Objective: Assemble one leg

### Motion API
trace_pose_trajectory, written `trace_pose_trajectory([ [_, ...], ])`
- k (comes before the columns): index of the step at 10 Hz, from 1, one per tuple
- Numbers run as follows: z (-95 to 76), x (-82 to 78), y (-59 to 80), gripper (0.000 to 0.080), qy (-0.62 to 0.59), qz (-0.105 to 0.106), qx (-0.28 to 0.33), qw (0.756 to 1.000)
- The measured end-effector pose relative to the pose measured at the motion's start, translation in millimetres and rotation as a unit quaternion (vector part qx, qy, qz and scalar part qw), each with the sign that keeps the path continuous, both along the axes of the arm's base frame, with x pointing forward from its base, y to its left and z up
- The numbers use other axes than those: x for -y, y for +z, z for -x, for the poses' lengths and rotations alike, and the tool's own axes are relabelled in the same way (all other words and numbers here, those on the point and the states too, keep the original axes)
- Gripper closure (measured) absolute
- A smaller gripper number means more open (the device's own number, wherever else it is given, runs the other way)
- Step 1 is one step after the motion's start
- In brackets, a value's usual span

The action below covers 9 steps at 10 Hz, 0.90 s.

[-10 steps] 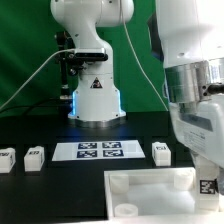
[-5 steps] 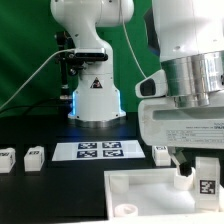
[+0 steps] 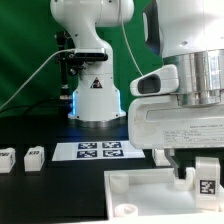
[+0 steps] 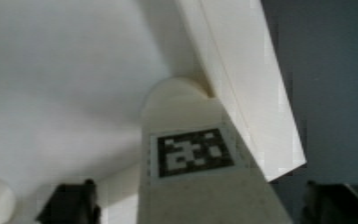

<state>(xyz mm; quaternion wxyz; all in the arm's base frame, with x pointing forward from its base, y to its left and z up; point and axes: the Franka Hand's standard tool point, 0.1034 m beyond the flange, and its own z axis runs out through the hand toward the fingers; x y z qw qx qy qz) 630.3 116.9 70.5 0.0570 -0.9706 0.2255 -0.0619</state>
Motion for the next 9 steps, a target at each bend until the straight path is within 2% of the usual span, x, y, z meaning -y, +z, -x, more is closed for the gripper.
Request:
trace_pose_trajectory([
  [1,0.2,-0.8,-0.1,0.0424,-0.037,-0.008,-0.003,0.999],
  [2,0.3,-0.3,-0.2,0.0506,-0.093,-0.017,-0.008,0.996],
  [3,0.3,-0.1,-0.2,0.0506,-0.119,-0.021,-0.010,0.993],
  [5,0.1,0.7,-0.9,0.0506,-0.248,-0.040,-0.025,0.968],
  [6,0.0,-0.8,-1.1,0.0506,-0.325,-0.048,-0.039,0.944],
  [9,0.2,-5.2,-2.3,0.0506,-0.515,-0.071,-0.062,0.852],
])
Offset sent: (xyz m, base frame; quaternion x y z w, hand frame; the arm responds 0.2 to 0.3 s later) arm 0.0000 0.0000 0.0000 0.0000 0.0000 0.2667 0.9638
